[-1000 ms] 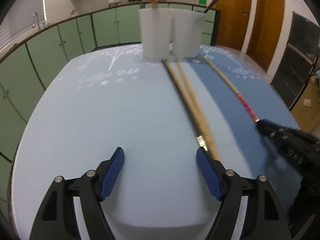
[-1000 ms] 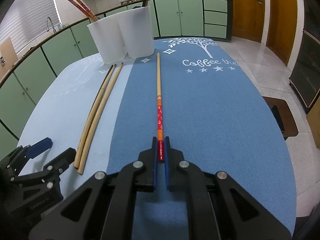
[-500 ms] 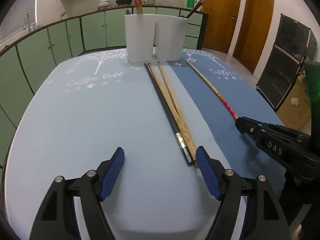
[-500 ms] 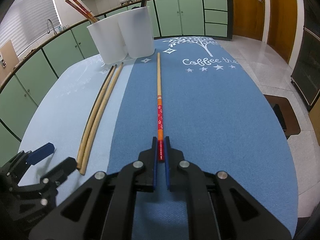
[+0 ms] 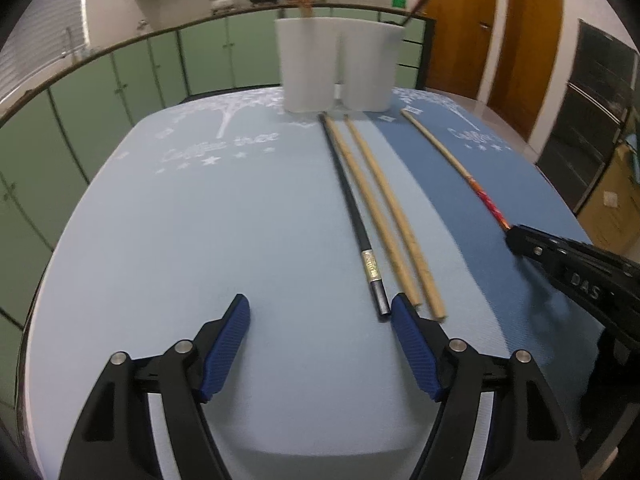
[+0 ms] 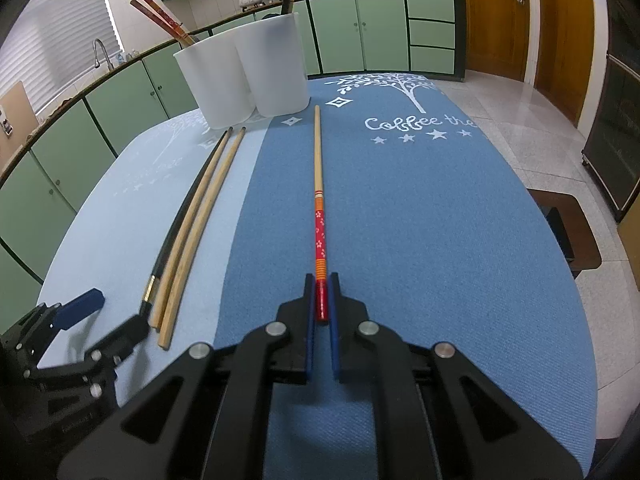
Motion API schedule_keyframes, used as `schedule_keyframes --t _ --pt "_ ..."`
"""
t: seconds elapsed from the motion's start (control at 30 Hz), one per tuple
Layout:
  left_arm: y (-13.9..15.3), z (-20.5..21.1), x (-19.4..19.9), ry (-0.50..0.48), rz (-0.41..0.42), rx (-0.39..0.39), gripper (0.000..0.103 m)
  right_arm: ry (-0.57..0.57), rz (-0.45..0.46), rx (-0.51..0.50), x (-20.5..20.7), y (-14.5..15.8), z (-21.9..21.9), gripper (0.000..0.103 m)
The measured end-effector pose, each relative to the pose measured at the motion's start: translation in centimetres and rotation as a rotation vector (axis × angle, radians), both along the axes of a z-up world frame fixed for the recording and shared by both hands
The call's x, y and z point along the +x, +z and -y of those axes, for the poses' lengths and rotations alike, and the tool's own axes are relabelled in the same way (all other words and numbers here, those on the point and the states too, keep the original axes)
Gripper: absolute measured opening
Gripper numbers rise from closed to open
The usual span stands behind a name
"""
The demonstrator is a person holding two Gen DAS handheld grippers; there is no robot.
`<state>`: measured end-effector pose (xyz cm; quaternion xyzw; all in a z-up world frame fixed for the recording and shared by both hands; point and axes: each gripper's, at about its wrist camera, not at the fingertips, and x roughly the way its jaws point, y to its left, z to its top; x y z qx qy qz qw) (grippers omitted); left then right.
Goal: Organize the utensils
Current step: 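Reclose the right gripper on the red chopstick while the left gripper grasps the black chopstick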
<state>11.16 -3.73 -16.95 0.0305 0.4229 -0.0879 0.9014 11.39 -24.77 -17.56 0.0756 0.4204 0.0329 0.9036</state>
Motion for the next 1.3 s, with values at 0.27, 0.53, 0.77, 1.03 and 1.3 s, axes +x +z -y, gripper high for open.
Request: schedule_keyframes --t 0.27,0.53,0.77,1.03,1.3 --pt "0.0 0.2 0.0 -0.001 0.001 0.018 0.072 0.037 0.003 -0.007 -0.3 0.1 -0.2 0.011" --pt "0.0 0.1 0.4 0.022 -0.001 0.005 0.071 0.08 0.017 0.011 -1.5 0.4 0.9 0.027" --pt "-0.1 0.2 0.5 0.028 -0.001 0.008 0.071 0.118 0.02 0.006 -1.8 0.4 0.4 0.028" --pt "0.0 0.5 0.8 0.025 0.004 0.003 0.055 0.113 0.008 -0.031 -1.4 0.2 -0.1 0.017" --pt "0.1 1.2 0.8 0.009 0.012 0.001 0.006 0.102 0.002 -0.054 -0.9 0.1 -0.3 0.005"
